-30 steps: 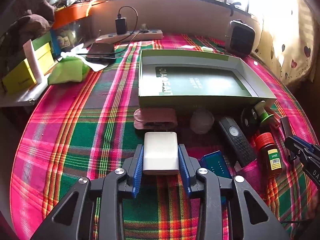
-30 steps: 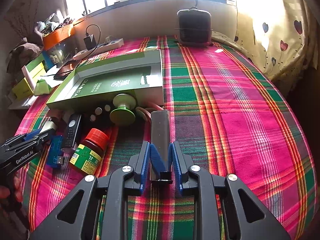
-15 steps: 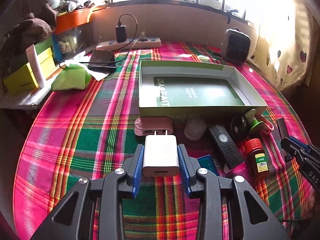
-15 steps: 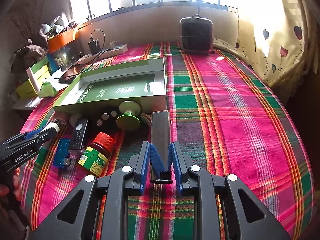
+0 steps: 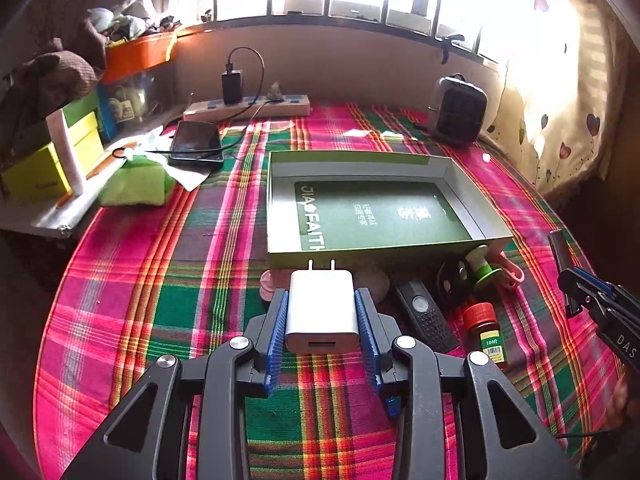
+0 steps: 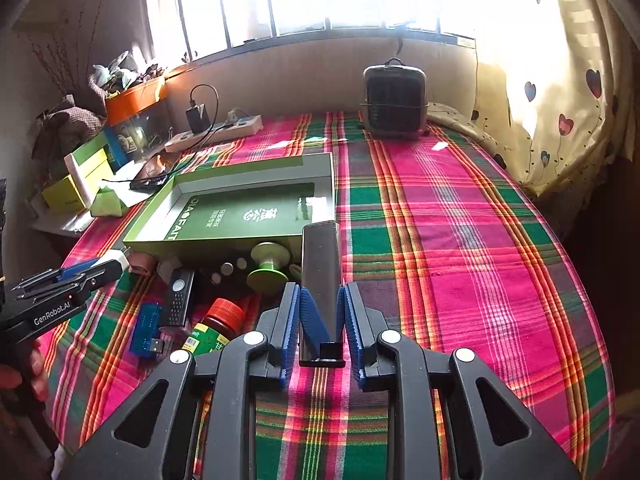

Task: Organize rigid objects
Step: 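Carry the charger and the grey stick over the green FAITH tray with both tools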

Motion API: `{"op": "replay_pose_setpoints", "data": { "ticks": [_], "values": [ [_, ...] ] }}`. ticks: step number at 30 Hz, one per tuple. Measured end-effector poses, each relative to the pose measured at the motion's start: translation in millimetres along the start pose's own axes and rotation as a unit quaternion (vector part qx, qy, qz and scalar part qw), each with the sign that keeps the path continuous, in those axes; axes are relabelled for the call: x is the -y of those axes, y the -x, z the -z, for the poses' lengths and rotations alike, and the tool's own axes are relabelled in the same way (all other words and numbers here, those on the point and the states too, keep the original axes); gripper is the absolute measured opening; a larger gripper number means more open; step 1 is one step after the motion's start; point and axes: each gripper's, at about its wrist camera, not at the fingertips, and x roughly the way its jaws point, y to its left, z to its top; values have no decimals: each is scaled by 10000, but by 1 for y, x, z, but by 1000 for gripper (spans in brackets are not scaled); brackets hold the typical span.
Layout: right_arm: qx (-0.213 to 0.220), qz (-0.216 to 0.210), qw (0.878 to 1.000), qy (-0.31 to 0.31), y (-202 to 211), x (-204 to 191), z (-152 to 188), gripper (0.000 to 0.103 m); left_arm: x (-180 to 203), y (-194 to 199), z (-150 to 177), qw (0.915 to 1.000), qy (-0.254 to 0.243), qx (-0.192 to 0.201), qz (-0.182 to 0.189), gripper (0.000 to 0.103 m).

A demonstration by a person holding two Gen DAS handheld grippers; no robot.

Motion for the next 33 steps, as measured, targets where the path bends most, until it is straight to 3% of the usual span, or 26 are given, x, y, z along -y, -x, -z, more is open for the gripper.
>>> {"op": "replay_pose_setpoints", "data": {
  "ticks": [10, 21, 33],
  "values": [
    [-36, -104, 9999, 112, -11, 2, -29, 24, -10, -9, -32, 9999, 23, 106, -64, 32],
    [-206, -204, 9990, 333, -46, -4, -71, 24, -16, -43, -70, 9999, 85, 30, 111, 32],
    [-819, -373, 9952, 390, -112, -7, -100, 24, -11, -95, -95, 9995, 40, -291, 92, 32]
  ]
}}
